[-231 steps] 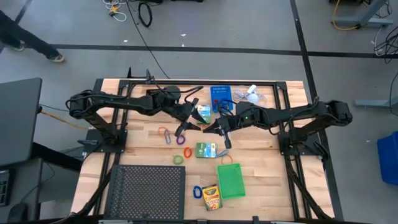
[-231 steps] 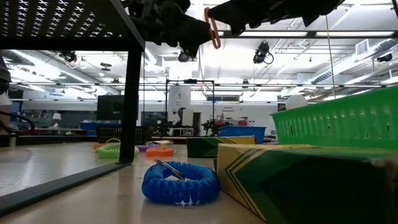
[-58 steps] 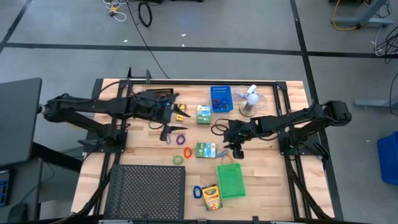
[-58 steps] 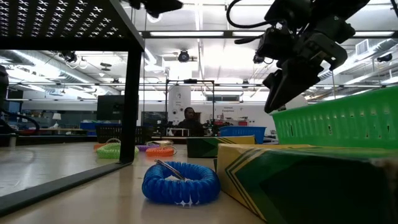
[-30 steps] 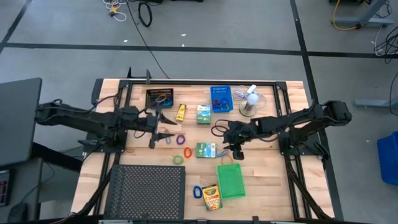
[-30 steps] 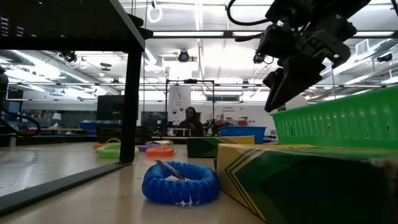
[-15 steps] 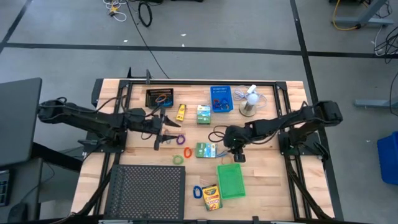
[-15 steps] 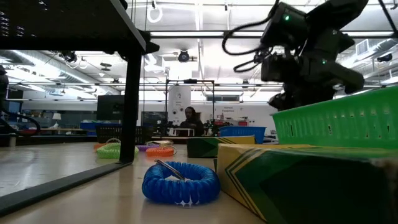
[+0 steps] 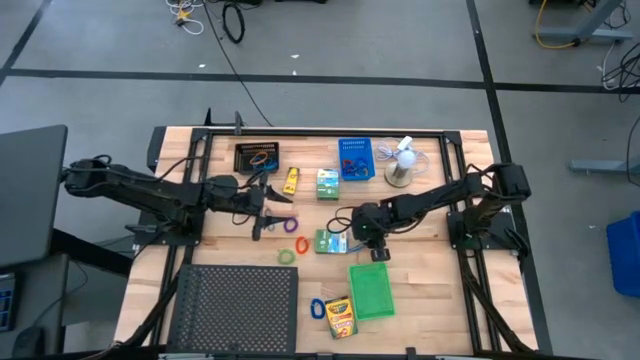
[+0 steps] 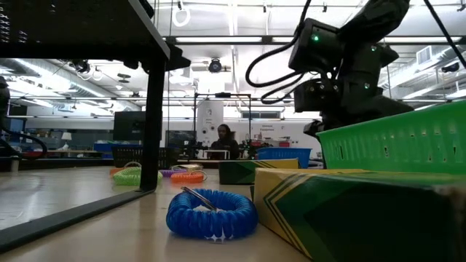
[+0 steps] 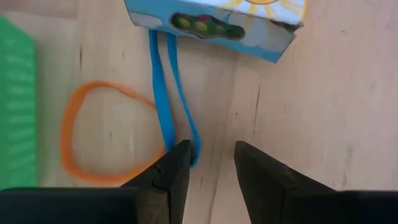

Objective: Pick & Place Office Desk Supplies
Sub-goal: Put the right blue rubber band into the black bin

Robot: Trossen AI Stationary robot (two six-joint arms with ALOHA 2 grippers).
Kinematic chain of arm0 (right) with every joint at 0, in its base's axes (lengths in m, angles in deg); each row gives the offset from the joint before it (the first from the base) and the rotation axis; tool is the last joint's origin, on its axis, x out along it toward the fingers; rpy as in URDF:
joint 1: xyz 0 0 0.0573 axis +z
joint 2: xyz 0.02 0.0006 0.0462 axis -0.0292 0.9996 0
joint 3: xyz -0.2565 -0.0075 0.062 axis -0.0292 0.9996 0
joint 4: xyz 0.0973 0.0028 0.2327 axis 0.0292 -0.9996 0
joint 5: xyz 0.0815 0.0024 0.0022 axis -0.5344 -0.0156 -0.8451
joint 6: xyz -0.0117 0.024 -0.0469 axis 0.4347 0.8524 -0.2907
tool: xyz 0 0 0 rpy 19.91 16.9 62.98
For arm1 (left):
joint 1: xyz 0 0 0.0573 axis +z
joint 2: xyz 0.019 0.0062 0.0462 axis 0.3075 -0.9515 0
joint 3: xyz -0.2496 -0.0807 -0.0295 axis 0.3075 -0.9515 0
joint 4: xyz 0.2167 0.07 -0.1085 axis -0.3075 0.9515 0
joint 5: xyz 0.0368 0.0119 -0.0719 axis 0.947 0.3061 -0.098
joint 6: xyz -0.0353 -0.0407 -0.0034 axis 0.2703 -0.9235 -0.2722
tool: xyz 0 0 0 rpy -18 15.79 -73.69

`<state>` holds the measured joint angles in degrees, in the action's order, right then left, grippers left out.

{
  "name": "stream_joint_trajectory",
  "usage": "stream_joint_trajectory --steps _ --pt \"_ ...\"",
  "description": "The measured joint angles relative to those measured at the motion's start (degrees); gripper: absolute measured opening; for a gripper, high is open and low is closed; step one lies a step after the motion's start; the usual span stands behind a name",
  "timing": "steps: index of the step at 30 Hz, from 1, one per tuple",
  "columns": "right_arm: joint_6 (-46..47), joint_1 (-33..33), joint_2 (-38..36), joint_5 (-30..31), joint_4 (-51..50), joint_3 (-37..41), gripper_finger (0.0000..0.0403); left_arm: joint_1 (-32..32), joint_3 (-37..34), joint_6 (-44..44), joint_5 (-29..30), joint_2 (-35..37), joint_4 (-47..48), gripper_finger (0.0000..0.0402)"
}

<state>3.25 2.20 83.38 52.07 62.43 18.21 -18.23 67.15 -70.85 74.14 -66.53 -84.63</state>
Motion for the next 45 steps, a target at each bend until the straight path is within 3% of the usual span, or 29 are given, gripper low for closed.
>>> stream_joint_trajectory --steps 8,15,23,28,45 --pt "0.03 0.16 1.02 2.54 0.26 -0.09 0.0124 0.04 0.0 0.05 0.04 -0.82 0.08 0.0229" --pt "2.28 0.18 1.13 5.61 0.69 -0.02 0.0011 0.04 -0.01 0.05 0.15 -0.82 0.2 0.0229" --pt "3.95 0.23 -0.03 7.45 0.72 0.2 0.0002 0.04 -0.02 0.05 0.17 -0.82 0.54 0.0227" --pt "3.94 0.13 -2.02 13.57 -2.15 -1.75 0.0002 0.04 -0.02 0.05 0.2 -0.8 0.67 0.0227" --pt "3.52 1.74 -2.89 26.05 -17.37 -13.31 0.0 0.04 -0.01 -0.82 0.0 -0.8 1.56 0.0227"
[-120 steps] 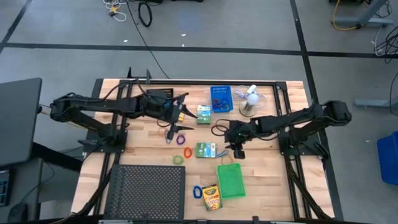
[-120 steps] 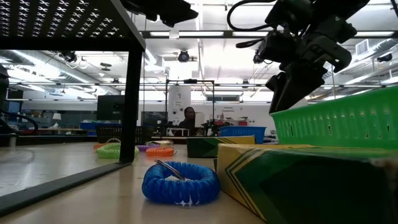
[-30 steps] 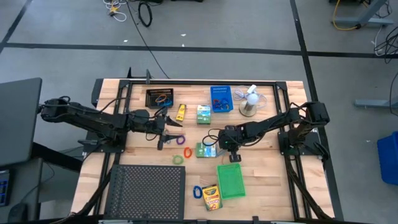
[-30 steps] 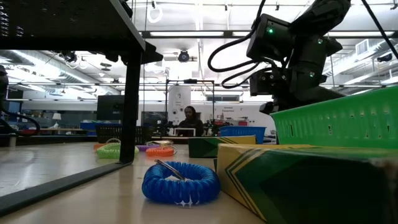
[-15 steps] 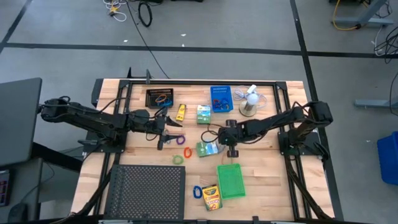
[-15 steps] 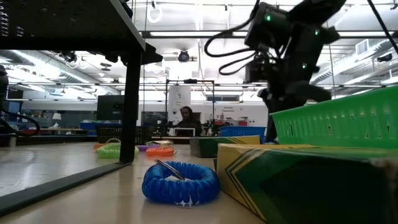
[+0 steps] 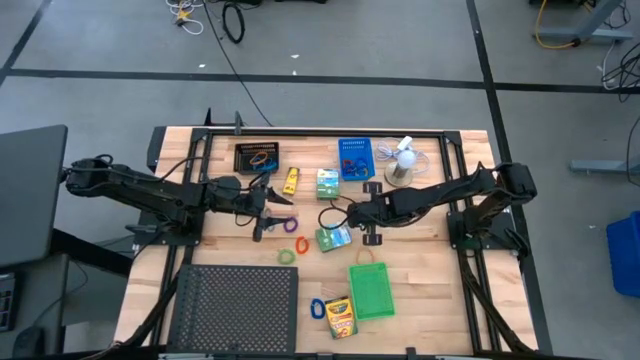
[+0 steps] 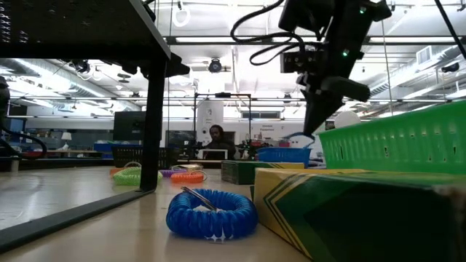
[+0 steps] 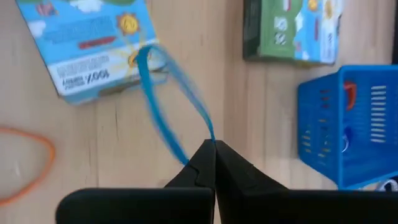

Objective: Pick & Place Office Desk Supplies
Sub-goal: Put the right blue rubber band into the black bin

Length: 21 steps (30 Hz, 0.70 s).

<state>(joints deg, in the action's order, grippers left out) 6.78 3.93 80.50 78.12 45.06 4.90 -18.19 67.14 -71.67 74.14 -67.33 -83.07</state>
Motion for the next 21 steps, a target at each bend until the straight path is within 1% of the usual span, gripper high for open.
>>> stream_joint_trajectory --steps 4,8,13,16,21 --pt "-2.39 -0.15 0.0 1.52 2.01 -1.39 0.0 0.01 0.01 -0.04 0.0 0.0 -0.08 0.0226" --pt "-6.84 -1.56 -0.02 0.6 10.48 -2.15 0.0 0.01 0.0 -0.77 0.12 0.06 -0.18 0.0226" --pt "-12.7 -4.6 -0.02 -6.97 26.05 -2.17 0.0 0.01 0.0 0.1 2.92 1.51 -0.2 0.0226" --pt "-15.71 -6.6 -0.02 -9.79 34.38 -2.17 0.0 0.03 0.0 1.23 3.29 2.24 -0.35 0.0226" --pt "-17.68 -9.84 -0.04 -12.89 42.61 -2.19 0.0 2.26 0.0 -0.04 4.04 2.29 -3.93 0.0226"
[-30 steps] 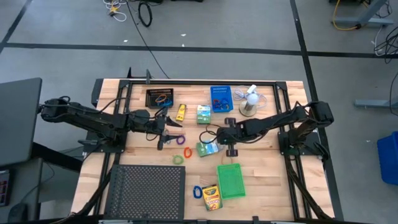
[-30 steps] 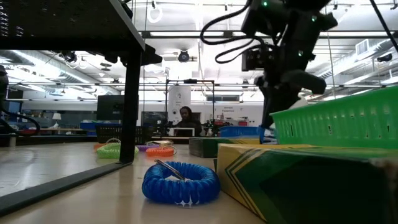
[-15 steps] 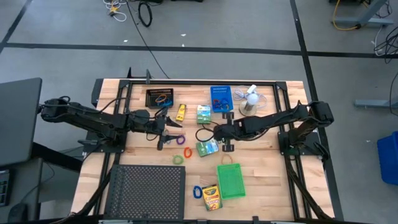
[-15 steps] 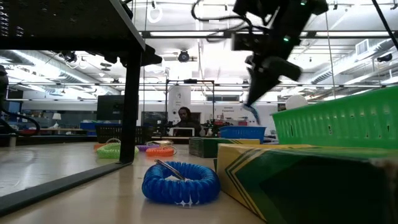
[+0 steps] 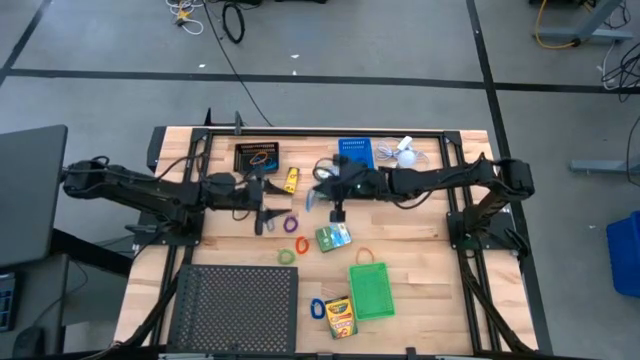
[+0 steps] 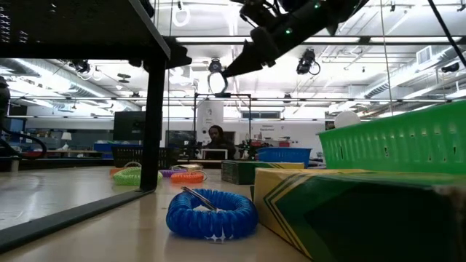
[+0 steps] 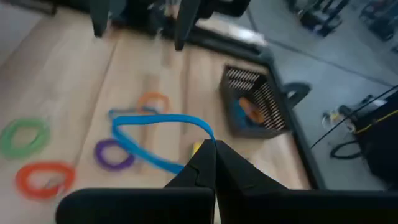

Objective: Pick & Place Office Desk Supplies
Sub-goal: Put the right blue rubber band into the black bin

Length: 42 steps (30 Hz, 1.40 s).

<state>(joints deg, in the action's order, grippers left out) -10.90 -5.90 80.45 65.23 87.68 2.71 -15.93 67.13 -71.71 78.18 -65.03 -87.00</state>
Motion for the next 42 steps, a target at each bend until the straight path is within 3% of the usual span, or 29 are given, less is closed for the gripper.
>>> stream_joint_trajectory --steps 12,32,37,42 --pt "-1.09 -2.83 -0.07 -0.46 8.69 0.0 0.0 6.11 1.61 -9.97 0.04 -3.92 -5.8 0.0232" --pt "-1.5 -4.65 -0.07 -0.39 11.75 0.0 0.0 6.38 9.06 -14.44 0.46 -14.47 -8.58 0.0238" --pt "-1.49 -4.65 -0.07 -0.51 11.75 0.0 0.0 6.4 9.07 -15.59 2.89 -15.17 -7.91 0.0205" --pt "-1.49 -4.65 -0.07 -0.96 11.98 0.0 0.0 6.45 9.07 -15.09 5.67 -15.17 -6.96 0.0132"
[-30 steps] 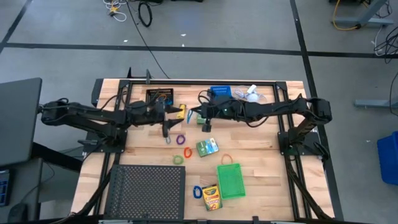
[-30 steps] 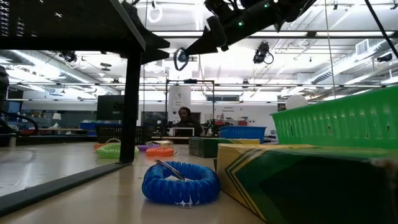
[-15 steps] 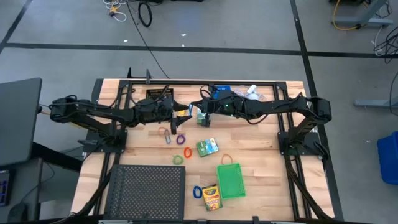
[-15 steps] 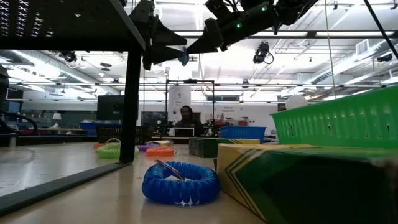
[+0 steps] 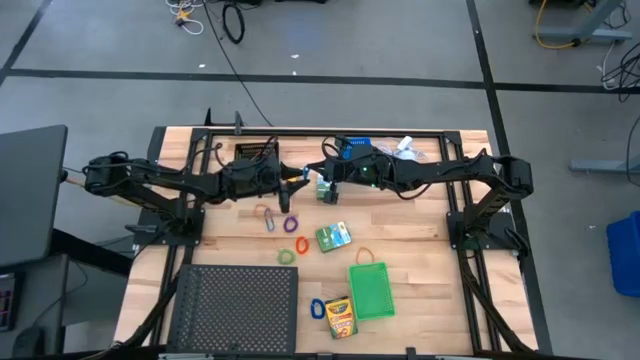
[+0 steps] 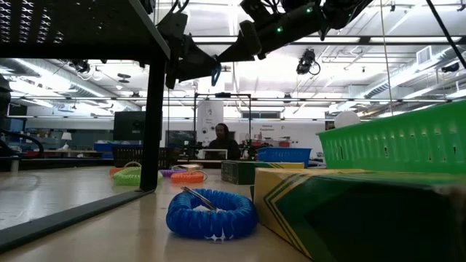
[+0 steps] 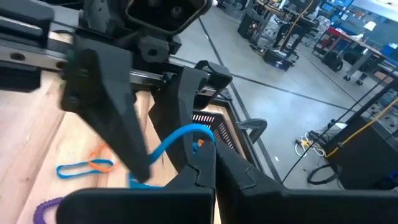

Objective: Pick & Place Office Desk Supplies
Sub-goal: Put the right blue rubber band into the black bin

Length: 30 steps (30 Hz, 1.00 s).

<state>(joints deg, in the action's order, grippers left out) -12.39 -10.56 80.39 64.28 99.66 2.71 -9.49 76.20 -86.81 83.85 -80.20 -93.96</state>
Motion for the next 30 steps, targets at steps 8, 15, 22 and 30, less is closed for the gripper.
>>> stream_joint_trajectory --steps 8,15,22,30 --pt "0.07 0.03 0.0 -2.28 0.16 0.0 0.0001 -0.07 0.0 4.49 1.23 0.0 0.33 0.0008" --pt "4.14 0.07 0.0 -4.27 -0.09 0.0 0.0042 0.47 0.0 6.49 1.8 1.04 4.87 0.0005" --pt "6.58 0.07 0.0 -7.67 -4.17 0.0 0.0141 2.54 -0.02 7.45 2.43 5.84 12.24 0.0004" --pt "9.32 0.13 0.0 -12.42 -7.68 0.0 0.0203 6.32 -0.02 8.05 5.02 12.41 24.84 0.0004"
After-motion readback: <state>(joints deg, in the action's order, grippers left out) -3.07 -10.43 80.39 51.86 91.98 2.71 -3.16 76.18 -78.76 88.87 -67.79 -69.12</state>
